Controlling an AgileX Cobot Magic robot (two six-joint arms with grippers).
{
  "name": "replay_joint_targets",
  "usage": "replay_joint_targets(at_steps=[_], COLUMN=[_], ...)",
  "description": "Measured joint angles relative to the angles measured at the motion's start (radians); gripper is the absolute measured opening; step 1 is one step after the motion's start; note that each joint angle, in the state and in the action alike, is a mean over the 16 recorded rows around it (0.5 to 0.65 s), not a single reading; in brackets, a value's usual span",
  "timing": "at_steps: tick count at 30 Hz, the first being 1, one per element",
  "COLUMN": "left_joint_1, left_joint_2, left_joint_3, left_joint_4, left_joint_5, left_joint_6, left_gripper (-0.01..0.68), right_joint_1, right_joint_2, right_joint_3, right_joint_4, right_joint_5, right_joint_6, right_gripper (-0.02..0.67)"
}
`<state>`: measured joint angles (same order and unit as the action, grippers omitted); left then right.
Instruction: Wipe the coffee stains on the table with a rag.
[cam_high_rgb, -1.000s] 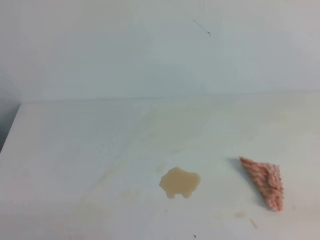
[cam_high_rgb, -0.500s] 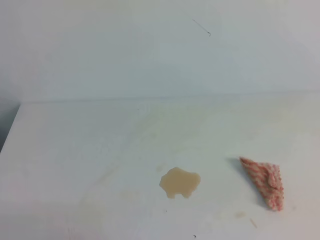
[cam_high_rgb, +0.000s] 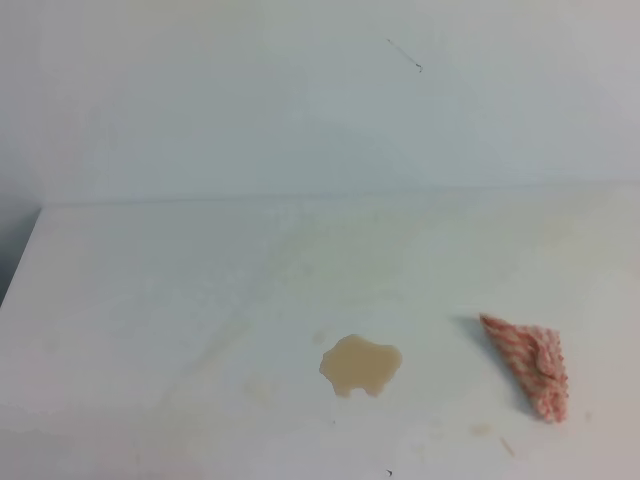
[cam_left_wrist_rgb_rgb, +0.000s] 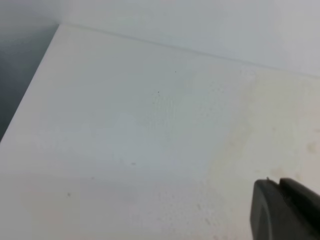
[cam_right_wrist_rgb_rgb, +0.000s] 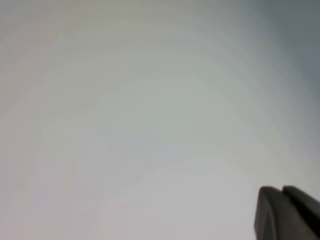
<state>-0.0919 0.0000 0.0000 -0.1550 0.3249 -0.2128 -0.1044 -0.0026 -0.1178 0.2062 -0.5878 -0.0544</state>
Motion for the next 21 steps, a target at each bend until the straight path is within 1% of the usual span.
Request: replay_joint_targets(at_steps=[8,13,17,21], left_joint_1=[0.000,0.000,0.000,0.000], left_joint_2=[0.000,0.000,0.000,0.000], left_joint_3=[0.000,0.000,0.000,0.000], left_joint_4=[0.000,0.000,0.000,0.000], left_joint_5=[0.000,0.000,0.000,0.000], left_joint_6=[0.000,0.000,0.000,0.000], left_gripper=[-0.001,-0.001,-0.001,-0.001], right_joint_1=[0.000,0.000,0.000,0.000], right_joint_2=[0.037,0.118,0.224,0.355], right_joint_3=[-0.139,-0.228,-0.320,-0.434], right_joint_4=[-0.001,-0.020,-0.050,-0.079], right_joint_5=[0.054,0.098,0.184,0.329], right_joint_6=[-0.030,0.006,0.060,0.114], right_gripper=[-0.004,-0.004,-0.004,-0.004])
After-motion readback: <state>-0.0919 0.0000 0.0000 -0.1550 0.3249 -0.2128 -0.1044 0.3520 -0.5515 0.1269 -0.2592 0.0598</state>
